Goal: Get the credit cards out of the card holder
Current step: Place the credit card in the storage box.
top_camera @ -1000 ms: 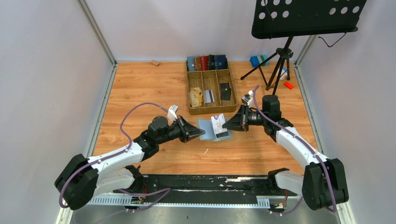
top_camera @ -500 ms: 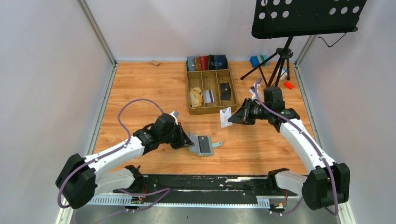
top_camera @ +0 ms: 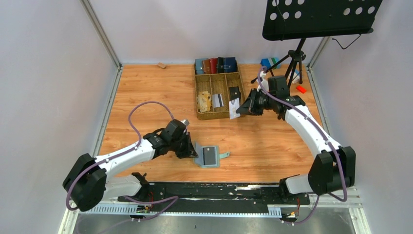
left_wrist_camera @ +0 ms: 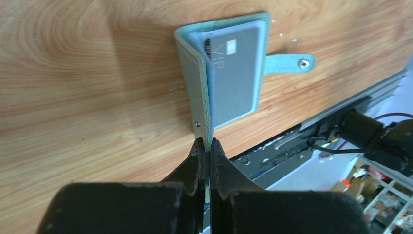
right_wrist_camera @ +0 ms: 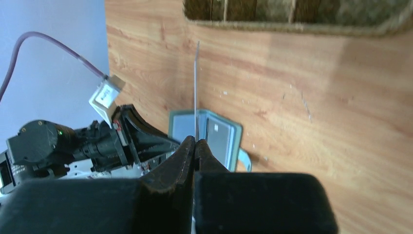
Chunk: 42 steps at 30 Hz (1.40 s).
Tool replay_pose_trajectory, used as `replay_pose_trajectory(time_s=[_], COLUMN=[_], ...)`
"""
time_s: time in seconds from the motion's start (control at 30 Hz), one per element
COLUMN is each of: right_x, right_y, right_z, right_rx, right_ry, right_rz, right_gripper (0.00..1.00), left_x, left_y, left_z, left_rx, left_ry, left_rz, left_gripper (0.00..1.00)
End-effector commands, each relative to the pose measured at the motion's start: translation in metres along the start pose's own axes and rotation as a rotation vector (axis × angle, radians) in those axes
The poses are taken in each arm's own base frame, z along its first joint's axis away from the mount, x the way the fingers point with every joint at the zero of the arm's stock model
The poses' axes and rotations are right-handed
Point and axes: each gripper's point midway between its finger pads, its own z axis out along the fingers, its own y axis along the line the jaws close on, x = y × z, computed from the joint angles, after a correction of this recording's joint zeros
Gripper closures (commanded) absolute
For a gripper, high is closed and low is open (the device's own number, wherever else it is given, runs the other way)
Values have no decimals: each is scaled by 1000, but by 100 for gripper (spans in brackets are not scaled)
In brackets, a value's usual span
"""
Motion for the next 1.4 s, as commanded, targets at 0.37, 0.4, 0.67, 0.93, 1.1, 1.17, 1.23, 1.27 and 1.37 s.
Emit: replay_pose_trajectory(time_s=[0.37,0.4,0.67,0.93,1.1,1.17,1.23,1.27,1.37], right_x=[-84,-89,-117,-124,-121,-119,-114,-111,-105], right_y=[2,0,-24,-39,-47,-49,-52,-53,-56], right_z=[83,91,131,166,182,187,192,194,198], right_rx=[76,80,157,167,180,182,187,190,193], right_ry=[-38,-34,-14,15,42,52,65,71,84], right_rz=[-135,-135,-163,-143,-136,-135,-133,-133,-131], right_gripper=[100,100,100,100,100,100,100,100,100], left_x=[-8,-8,-12,-15,-19,-19,-19,-20,-20], left_y=[-8,-8,-9,-10,-9,-9,-8,-7,-6], left_z=[0,0,5,13,13,13,14,14,14], left_rx=[-7,-6,-8,-10,-29,-32,-34,-35,-37], left_ry=[38,40,63,107,122,125,128,129,130], left_rz=[166,166,187,208,223,226,225,224,221], left_gripper=[100,100,100,100,100,100,100,100,100])
